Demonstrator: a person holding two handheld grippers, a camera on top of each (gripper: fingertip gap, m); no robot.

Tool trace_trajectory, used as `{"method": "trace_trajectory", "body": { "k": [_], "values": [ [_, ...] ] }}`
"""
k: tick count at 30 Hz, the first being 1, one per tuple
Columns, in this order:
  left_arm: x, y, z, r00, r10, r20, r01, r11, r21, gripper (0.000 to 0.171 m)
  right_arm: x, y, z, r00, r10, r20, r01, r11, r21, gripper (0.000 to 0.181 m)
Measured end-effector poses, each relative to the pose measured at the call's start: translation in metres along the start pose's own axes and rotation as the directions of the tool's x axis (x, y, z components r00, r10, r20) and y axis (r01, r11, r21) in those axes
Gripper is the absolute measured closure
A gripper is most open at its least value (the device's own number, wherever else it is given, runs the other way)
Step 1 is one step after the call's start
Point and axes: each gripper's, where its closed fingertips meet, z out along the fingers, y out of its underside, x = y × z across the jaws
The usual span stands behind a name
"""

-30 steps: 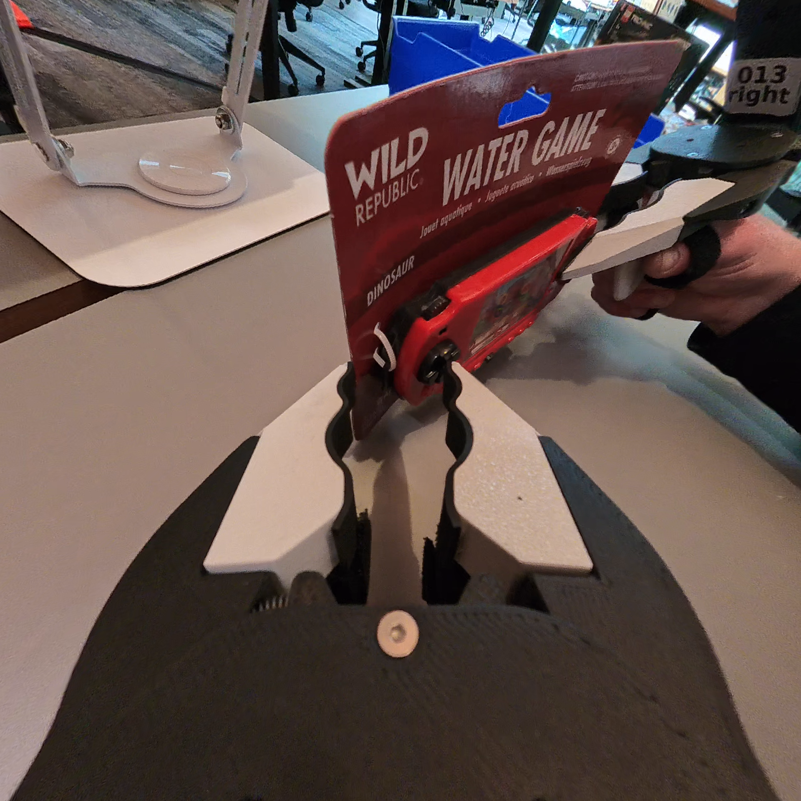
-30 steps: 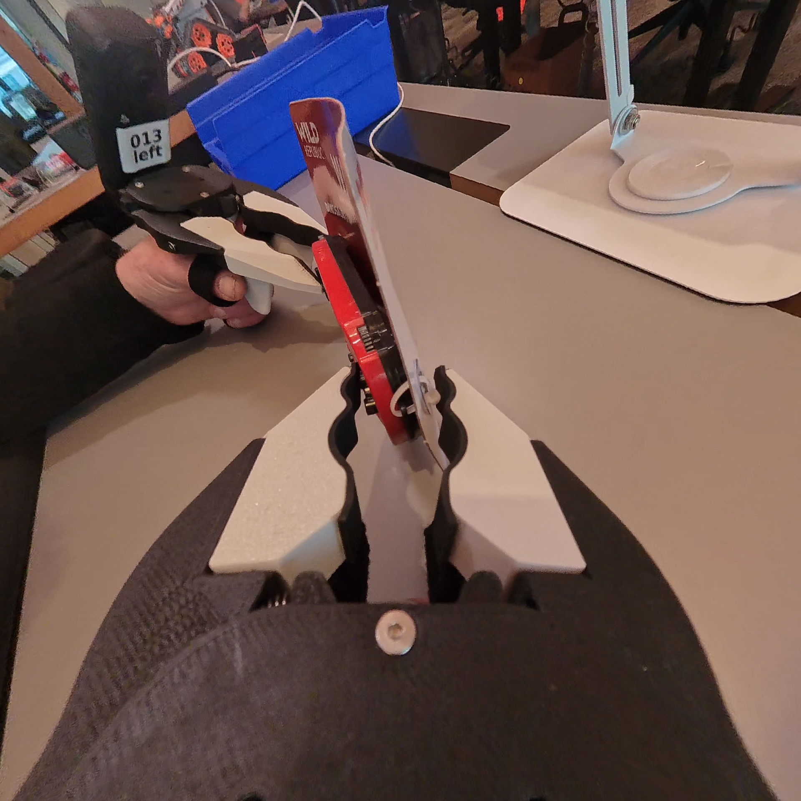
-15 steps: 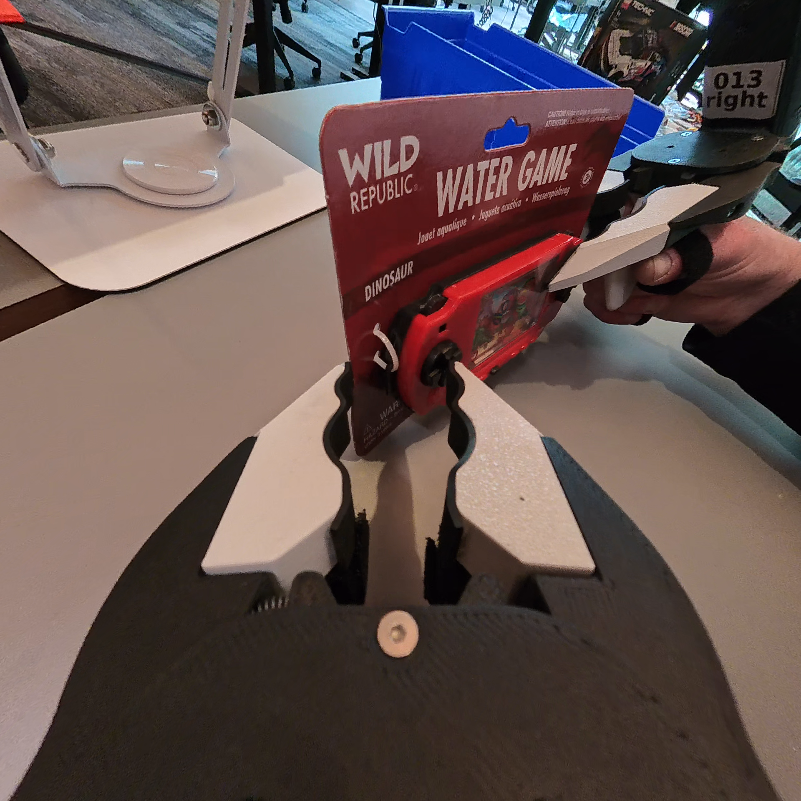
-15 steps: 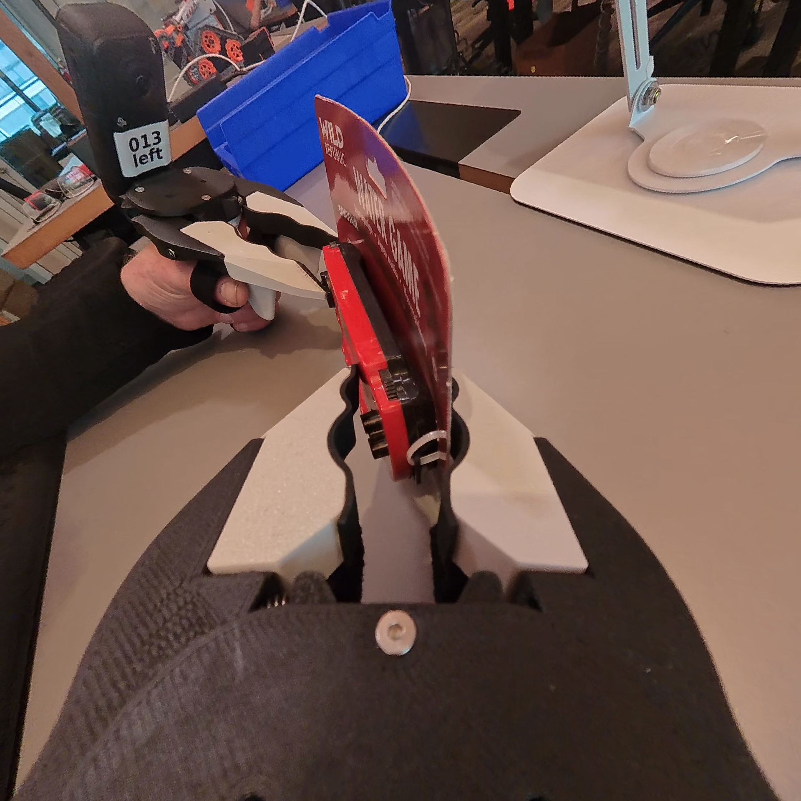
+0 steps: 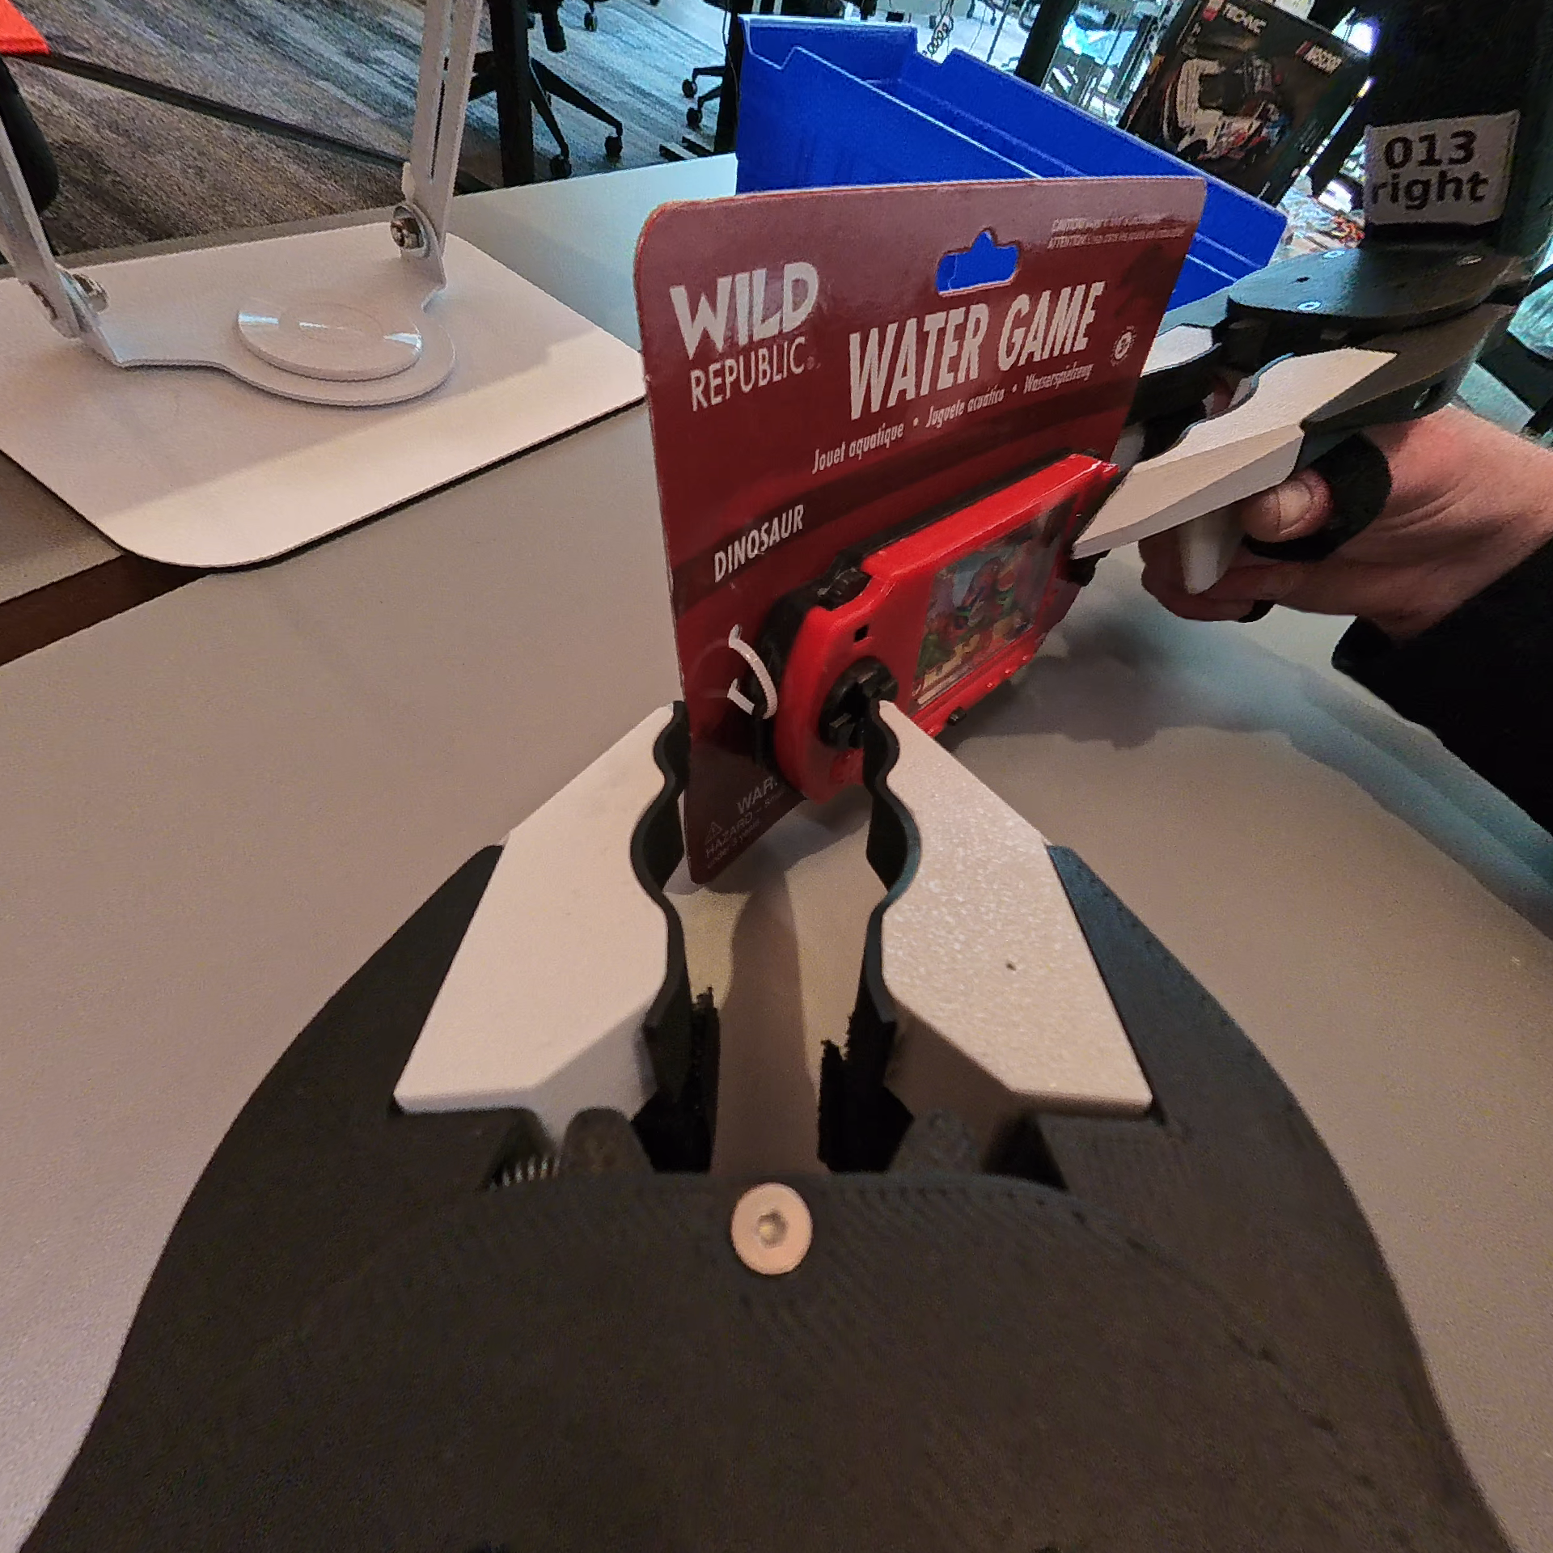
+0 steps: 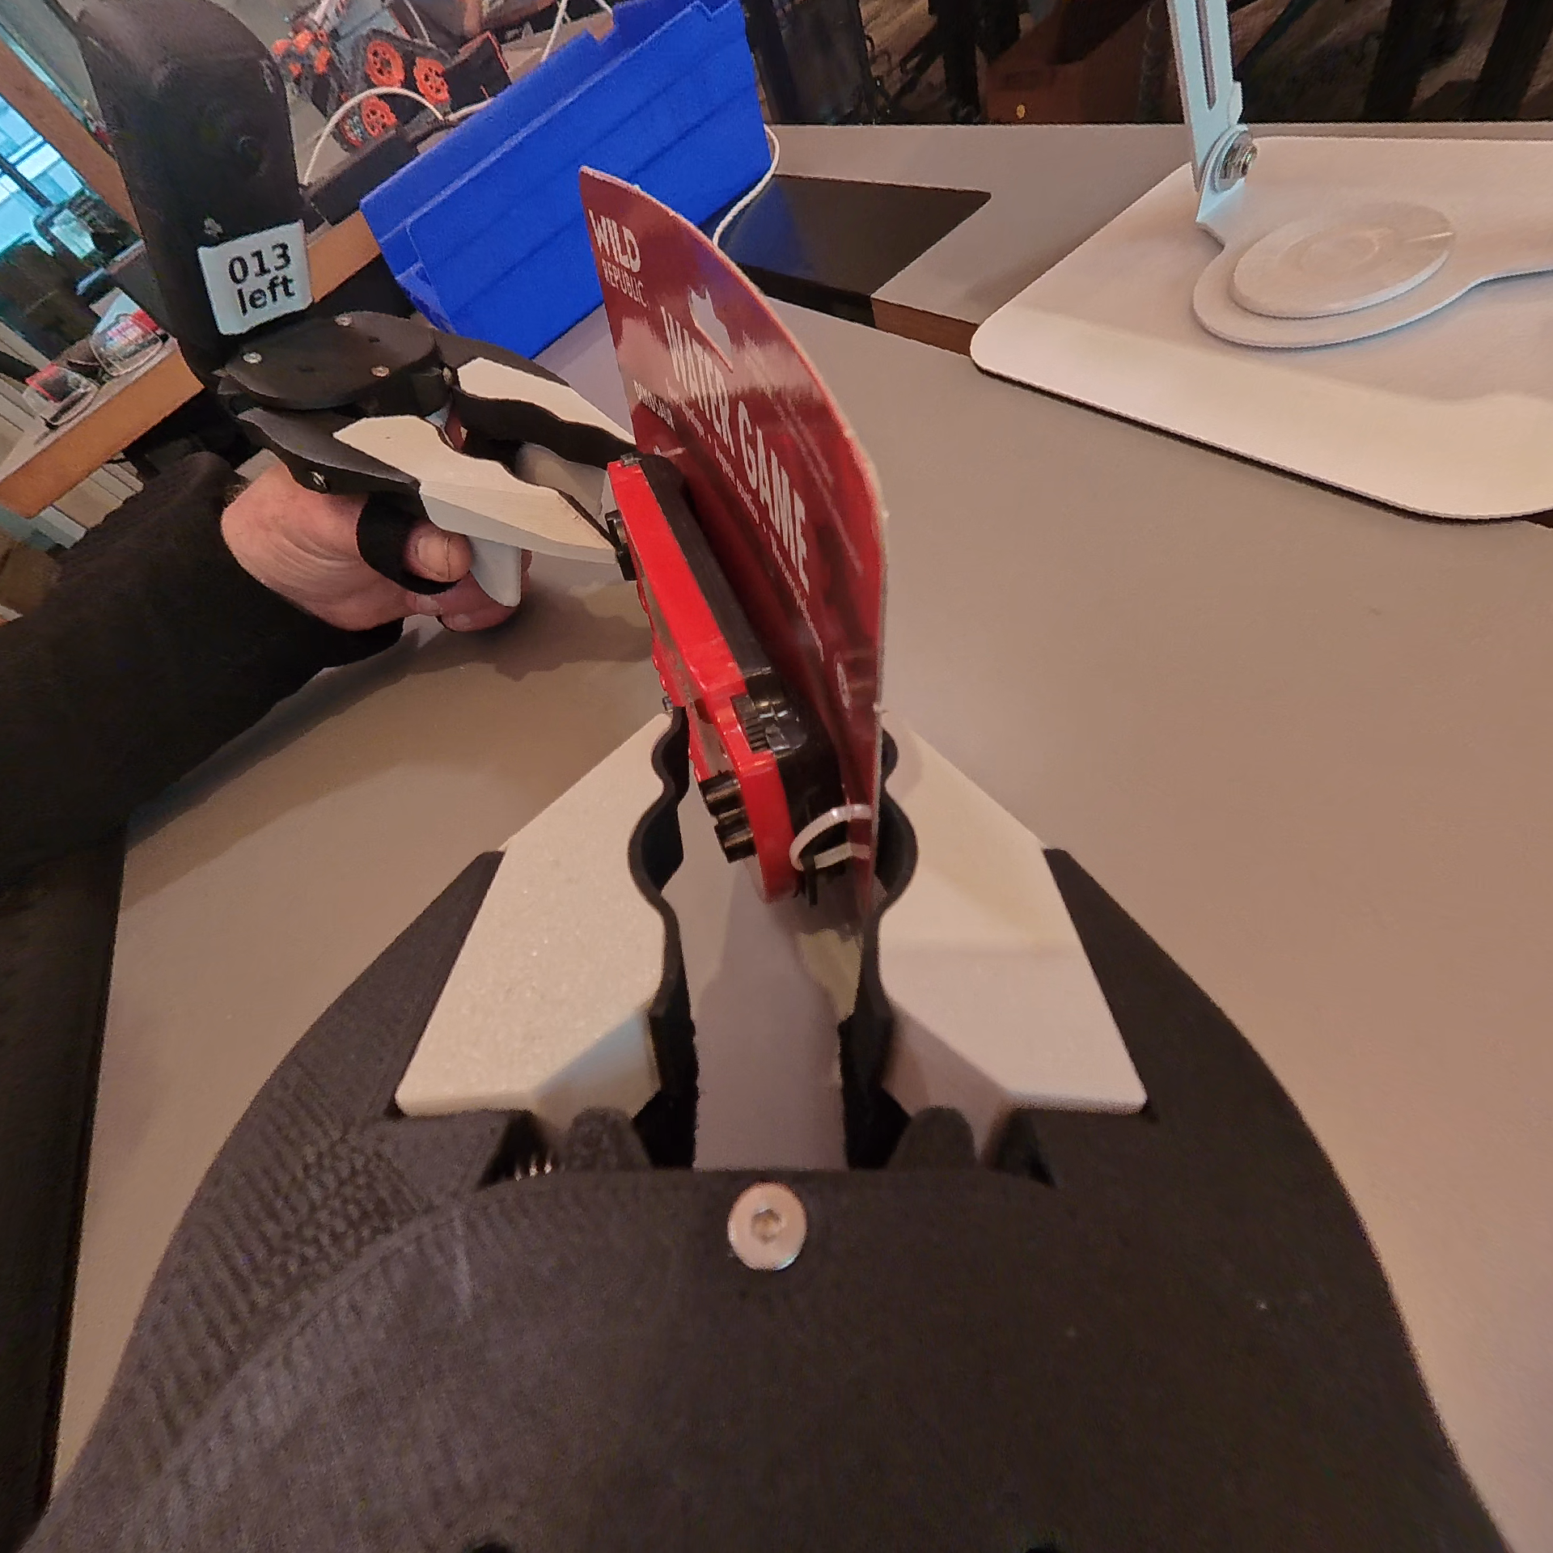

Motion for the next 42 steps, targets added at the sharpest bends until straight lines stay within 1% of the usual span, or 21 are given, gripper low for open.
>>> {"method": "trace_trajectory", "body": {
  "k": [5, 11, 15, 23, 26, 31, 35, 38, 41, 42],
  "values": [
    [0.0, 0.0, 0.0, 1.0, -0.001, -0.001, 0.001, 1.0, -0.001, 0.133, 0.003, 0.008, -0.005, 1.0, -0.006, -0.012, 0.006, 0.999, -0.038, 0.144],
    [0.0, 0.0, 0.0, 1.0, -0.002, 0.002, 0.002, 1.0, -0.001, 0.133, 0.003, 0.007, -0.005, 1.0, -0.017, -0.008, 0.017, 0.999, -0.029, 0.147],
    [0.0, 0.0, 0.0, 1.0, -0.006, -0.003, 0.006, 1.0, 0.0, 0.132, 0.001, 0.008, -0.008, 1.0, -0.012, 0.005, 0.012, 0.999, -0.035, 0.141],
    [0.001, 0.0, 0.001, 1.0, -0.005, -0.005, 0.005, 1.0, -0.002, 0.132, -0.001, 0.012, -0.01, 1.0, -0.013, 0.026, 0.014, 0.999, -0.048, 0.145],
    [0.003, 0.0, 0.001, 1.0, -0.004, -0.01, 0.004, 1.0, -0.004, 0.132, -0.005, 0.014, -0.014, 0.998, -0.008, 0.058, 0.011, 0.999, -0.05, 0.134],
    [0.004, 0.0, 0.002, 1.0, -0.003, -0.013, 0.003, 1.0, -0.004, 0.132, -0.006, 0.016, -0.016, 0.998, -0.02, 0.057, 0.024, 0.998, -0.065, 0.133],
    [0.004, 0.001, 0.002, 1.0, -0.004, -0.009, 0.004, 1.0, -0.005, 0.133, -0.001, 0.014, -0.022, 0.999, -0.028, 0.017, 0.029, 0.998, -0.062, 0.126],
    [0.003, 0.001, 0.002, 1.0, -0.008, -0.011, 0.008, 1.0, 0.0, 0.135, 0.005, 0.017, -0.025, 1.0, -0.023, -0.004, 0.023, 0.997, -0.07, 0.126],
    [0.003, 0.001, 0.002, 1.0, -0.01, -0.013, 0.01, 1.0, 0.002, 0.135, 0.006, 0.018, -0.02, 1.0, -0.022, -0.011, 0.021, 0.997, -0.077, 0.127],
    [0.003, 0.001, 0.002, 1.0, -0.009, -0.013, 0.009, 1.0, 0.001, 0.135, 0.007, 0.018, -0.018, 1.0, -0.023, -0.018, 0.022, 0.996, -0.081, 0.131]
  ]
}}
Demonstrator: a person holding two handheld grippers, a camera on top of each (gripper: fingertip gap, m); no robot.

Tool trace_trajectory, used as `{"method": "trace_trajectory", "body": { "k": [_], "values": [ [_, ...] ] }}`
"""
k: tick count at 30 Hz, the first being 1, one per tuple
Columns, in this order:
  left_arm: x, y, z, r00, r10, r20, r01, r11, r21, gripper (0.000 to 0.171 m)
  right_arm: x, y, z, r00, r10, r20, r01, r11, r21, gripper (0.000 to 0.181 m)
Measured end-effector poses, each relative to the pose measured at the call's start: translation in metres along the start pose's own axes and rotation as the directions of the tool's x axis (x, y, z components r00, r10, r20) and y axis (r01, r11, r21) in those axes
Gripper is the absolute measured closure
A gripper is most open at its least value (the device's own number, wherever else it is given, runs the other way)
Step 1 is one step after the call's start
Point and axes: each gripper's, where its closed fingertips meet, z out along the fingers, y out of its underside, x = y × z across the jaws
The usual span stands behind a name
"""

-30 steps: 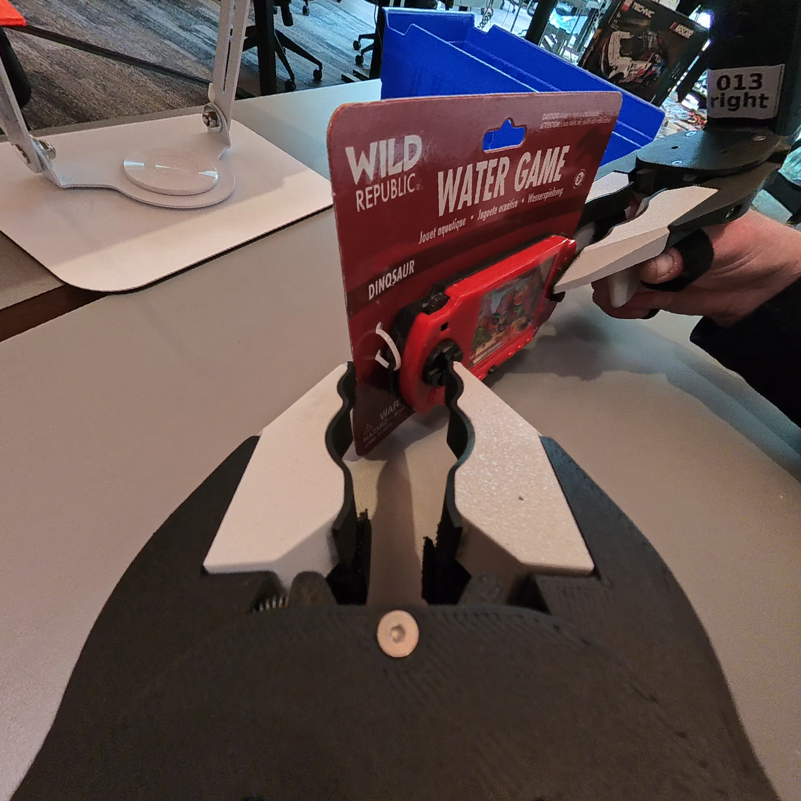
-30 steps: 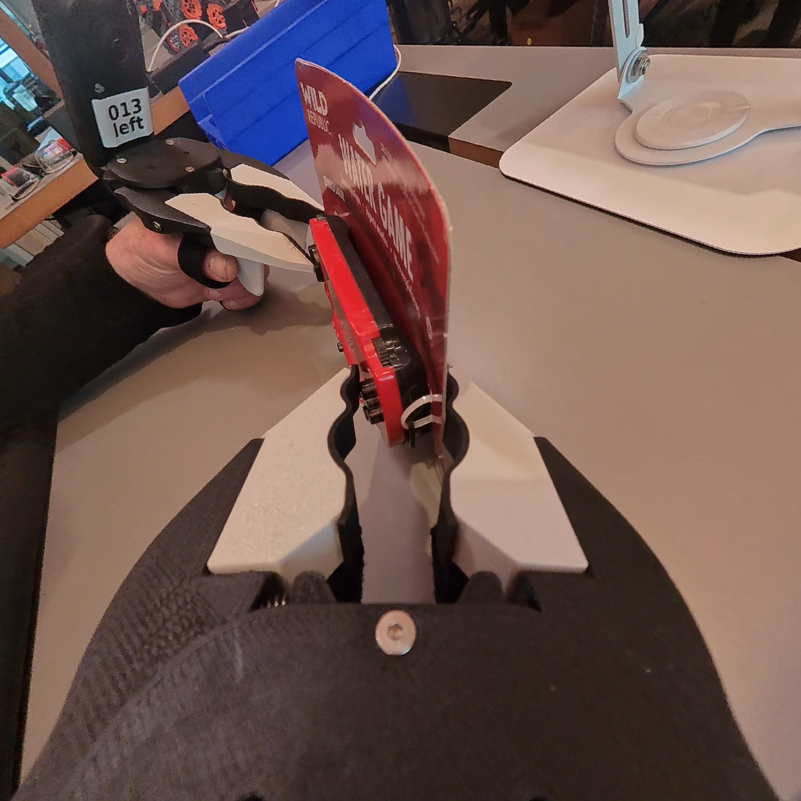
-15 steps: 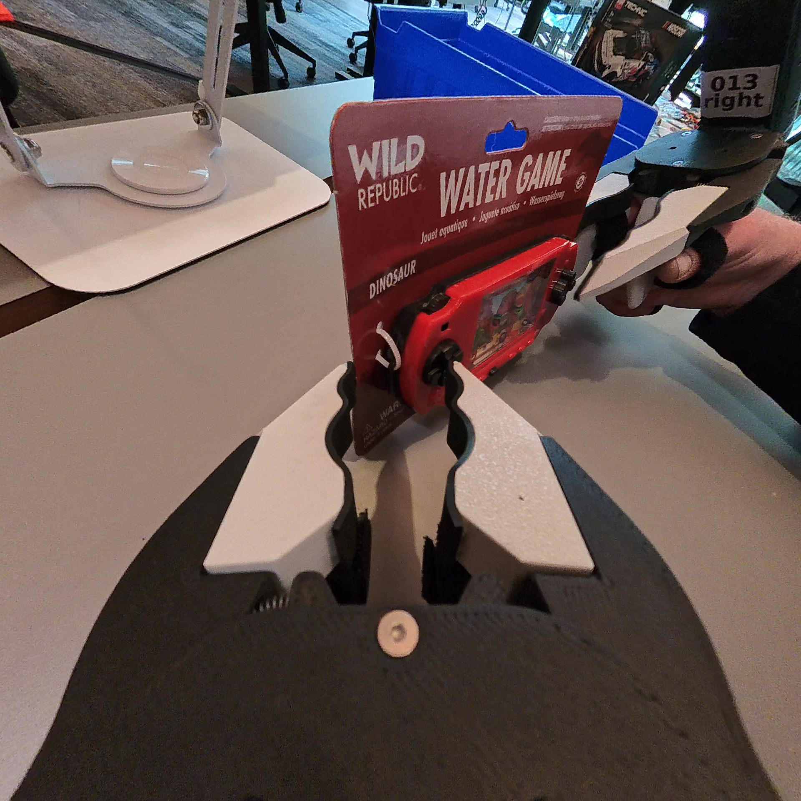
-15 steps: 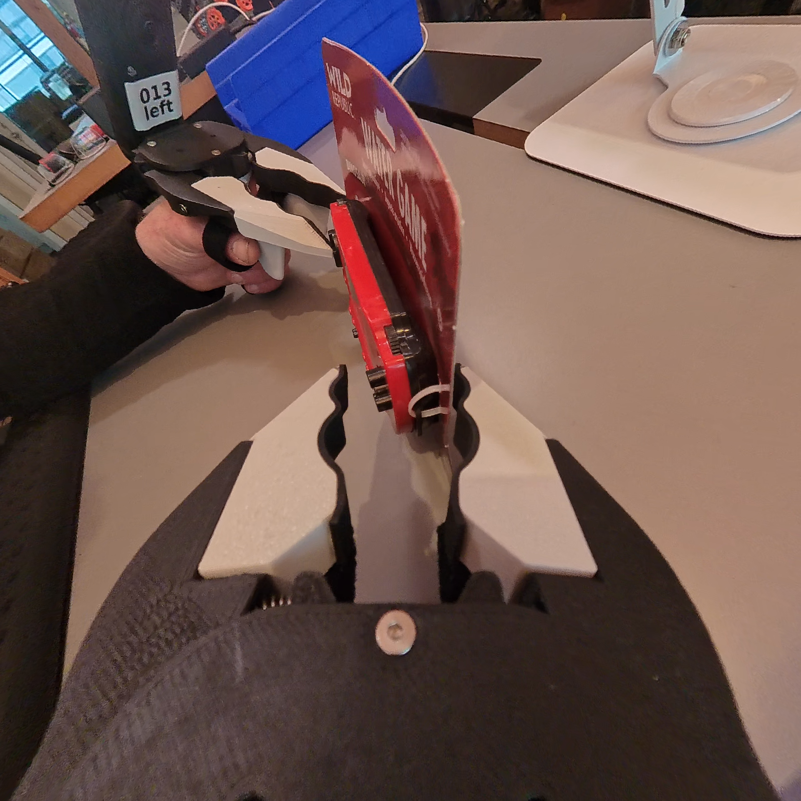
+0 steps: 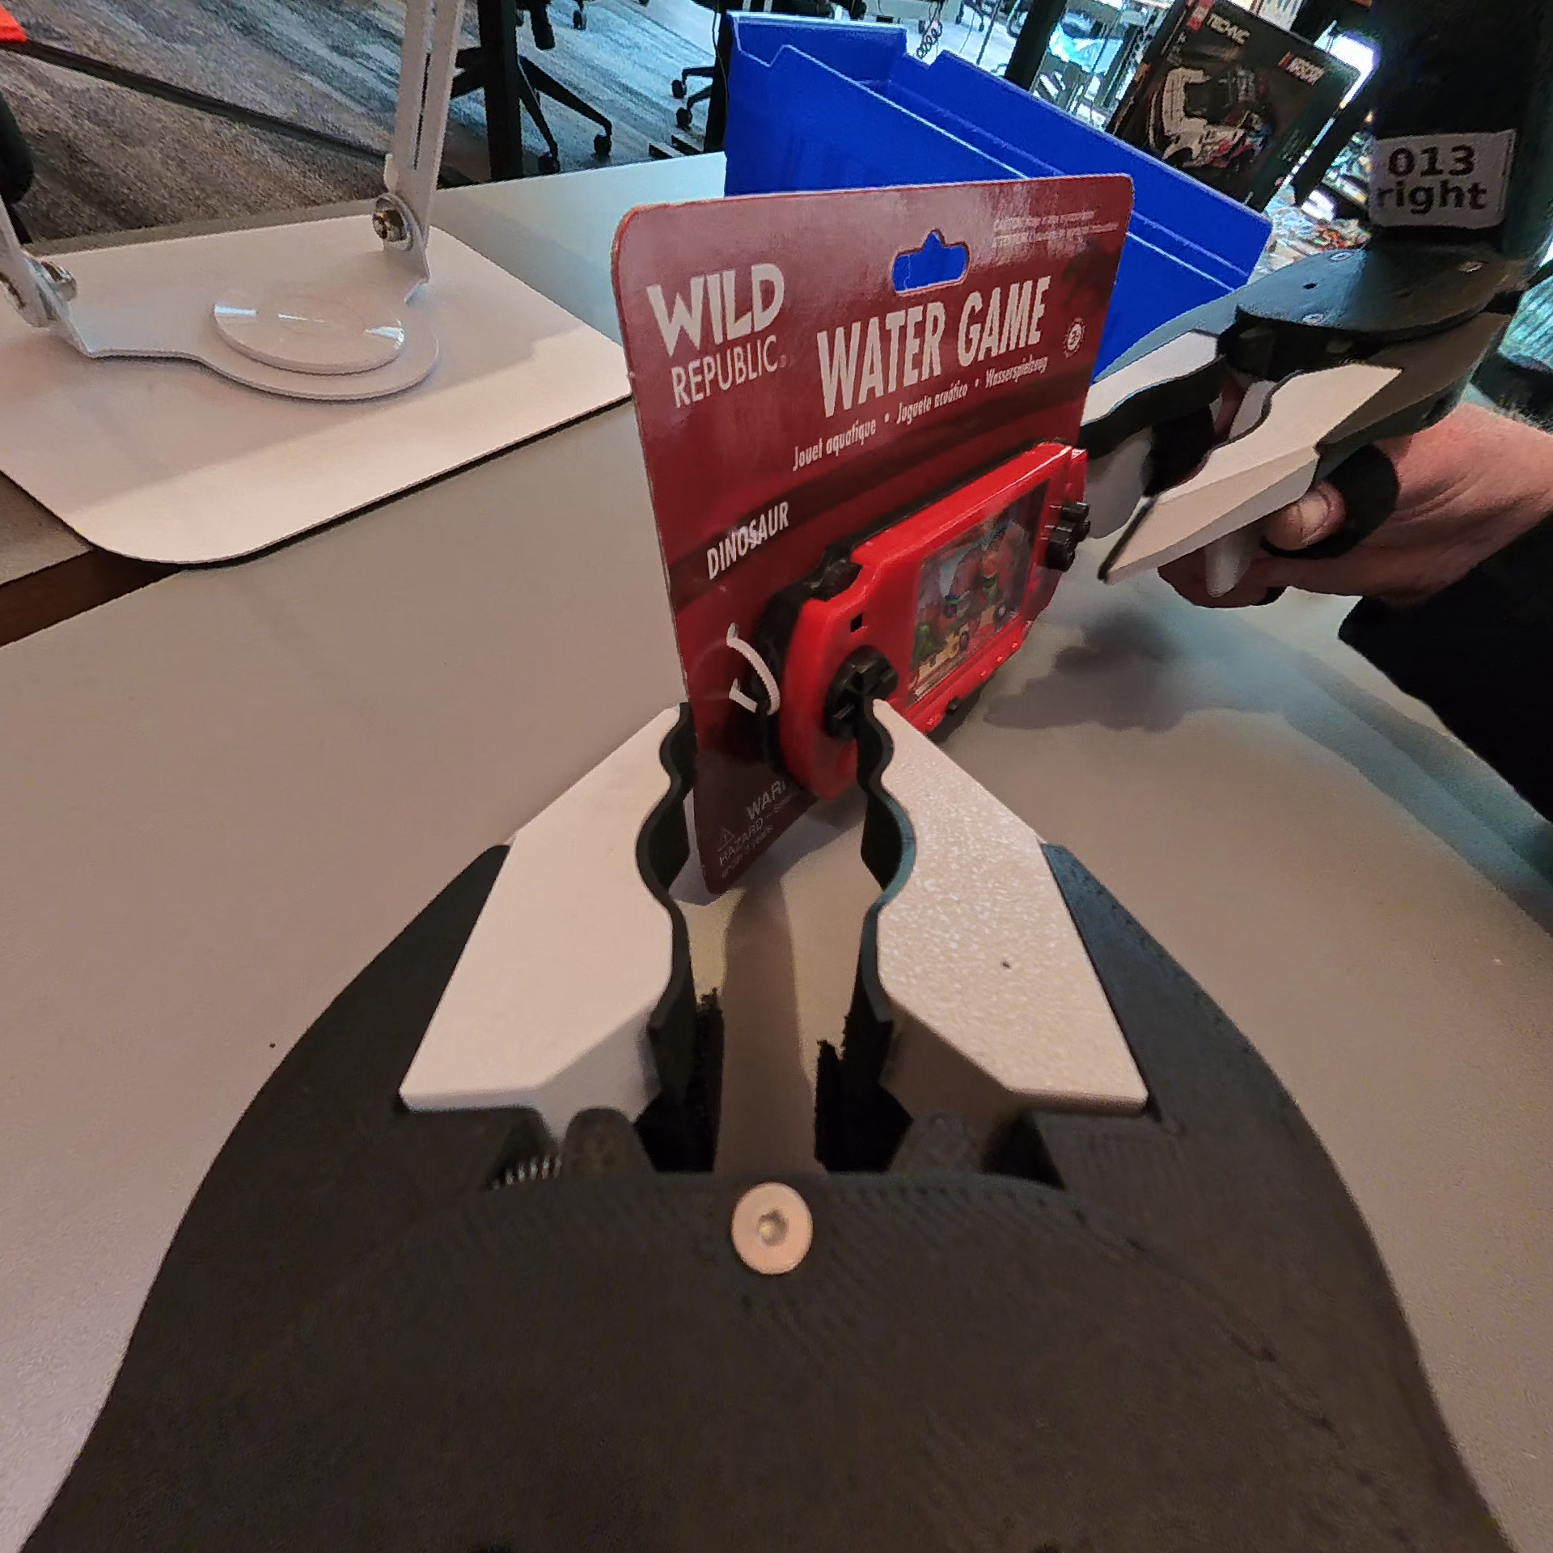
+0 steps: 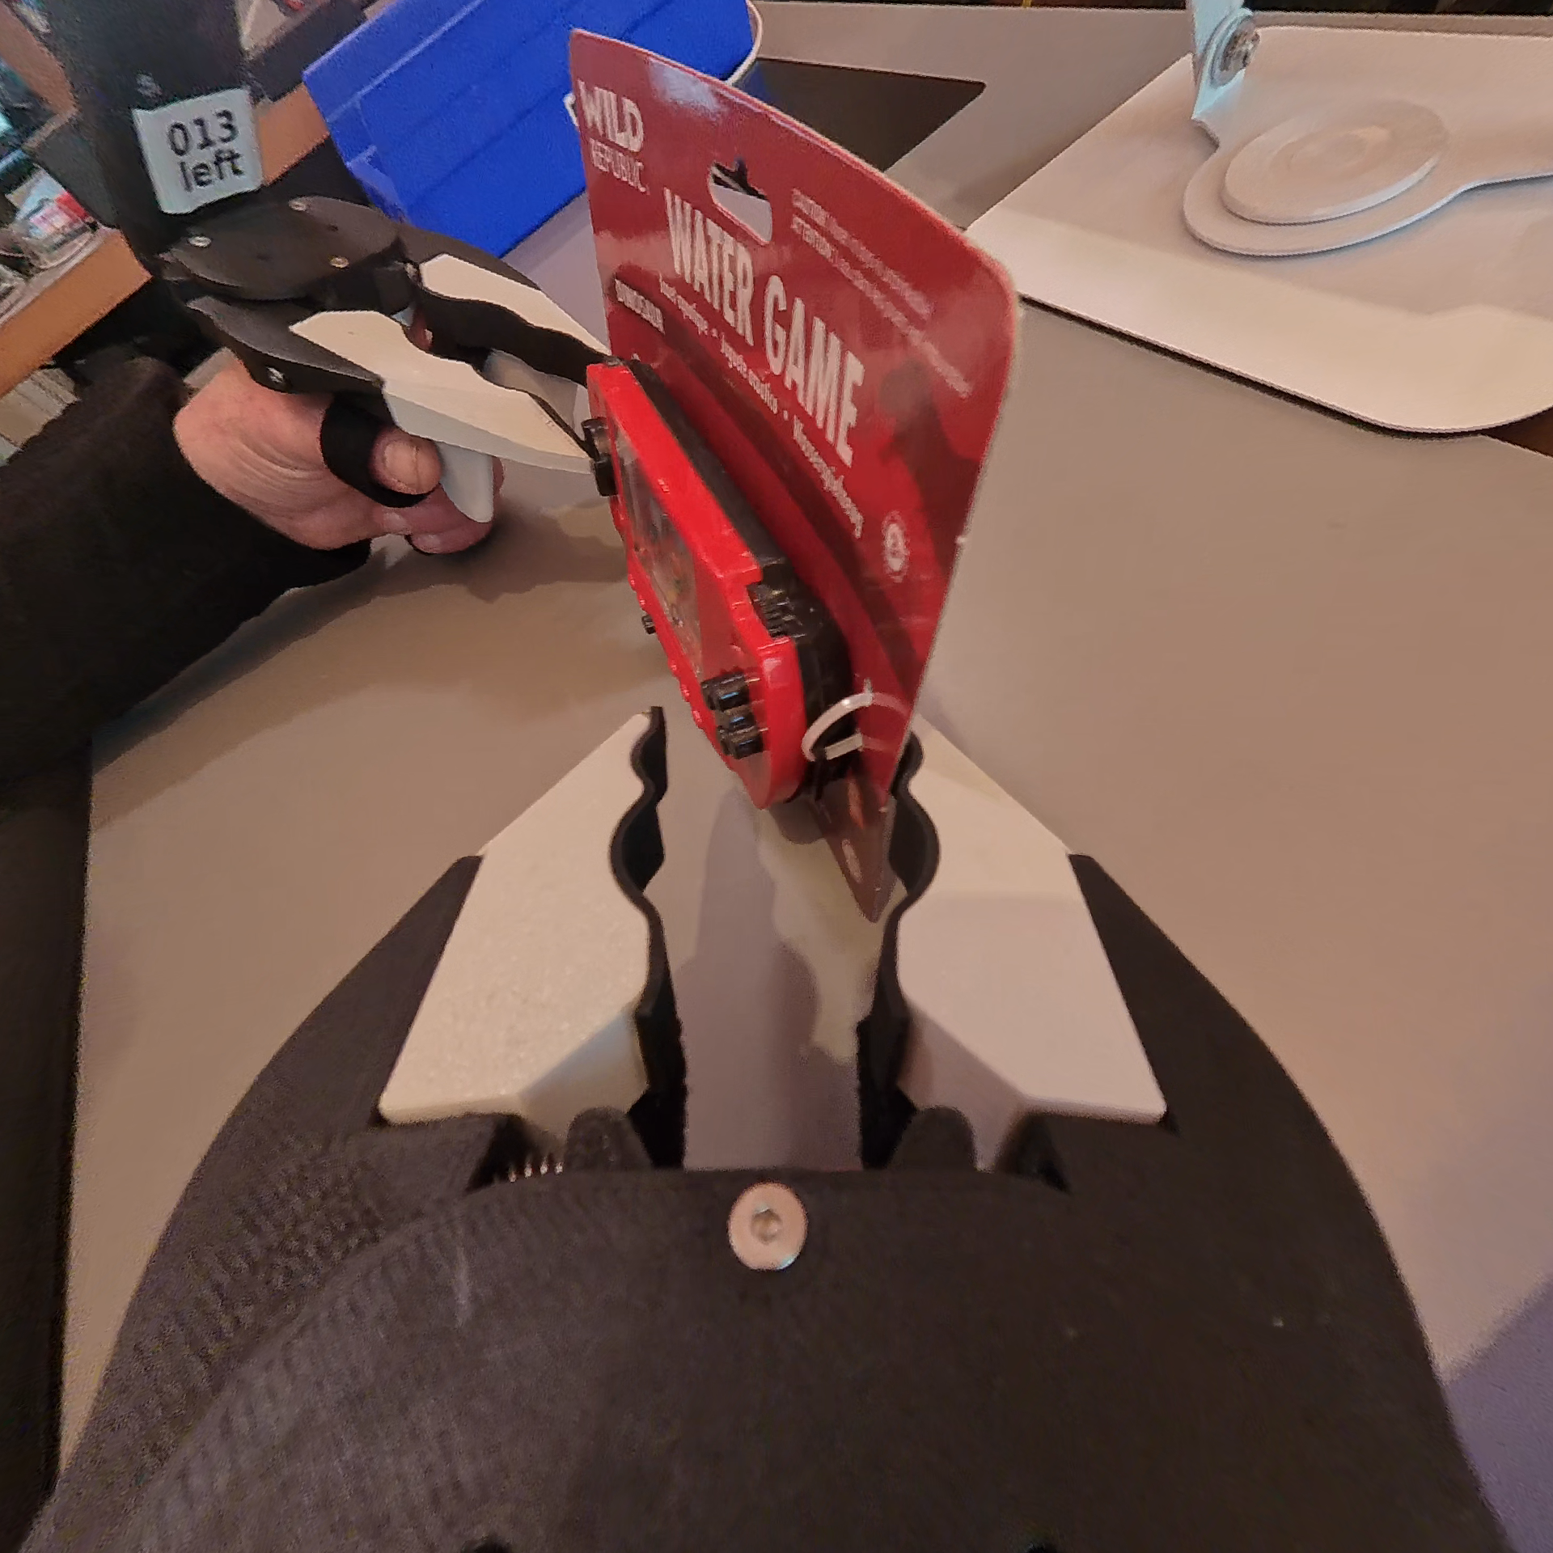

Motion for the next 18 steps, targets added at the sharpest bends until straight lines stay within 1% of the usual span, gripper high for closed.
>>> {"method": "trace_trajectory", "body": {
  "k": [1, 2, 10, 13, 18],
  "values": [
    [0.0, 0.0001, 0.0, 1.0, 0.0, 0.0, 0.0, 1.0, -0.001, 0.135, 0.0036, 0.0005, 0.001, 1.0, 0.002, -0.018, -0.002, 1.0, -0.002, 0.14],
    [0.0001, 0.0001, -0.0002, 1.0, 0.002, -0.001, -0.002, 1.0, -0.001, 0.135, 0.0057, 0.0007, 0.0013, 1.0, 0.009, -0.023, -0.009, 1.0, 0.0, 0.142],
    [-0.0006, 0.0003, 0.0002, 1.0, -0.005, 0.001, 0.005, 1.0, 0.003, 0.135, 0.0074, -0.0019, 0.003, 1.0, 0.008, -0.013, -0.008, 1.0, 0.028, 0.146],
    [-0.0036, -0.0007, -0.0007, 1.0, -0.009, 0.017, 0.008, 1.0, 0.009, 0.135, 0.0069, -0.0037, 0.0053, 1.0, 0.028, -0.009, -0.028, 0.999, 0.021, 0.151],
    [-0.0066, -0.0013, -0.0028, 1.0, -0.01, 0.03, 0.01, 1.0, 0.009, 0.135, 0.0055, -0.0043, 0.0084, 1.0, 0.025, -0.017, -0.025, 1.0, 0.01, 0.152]
  ]
}}
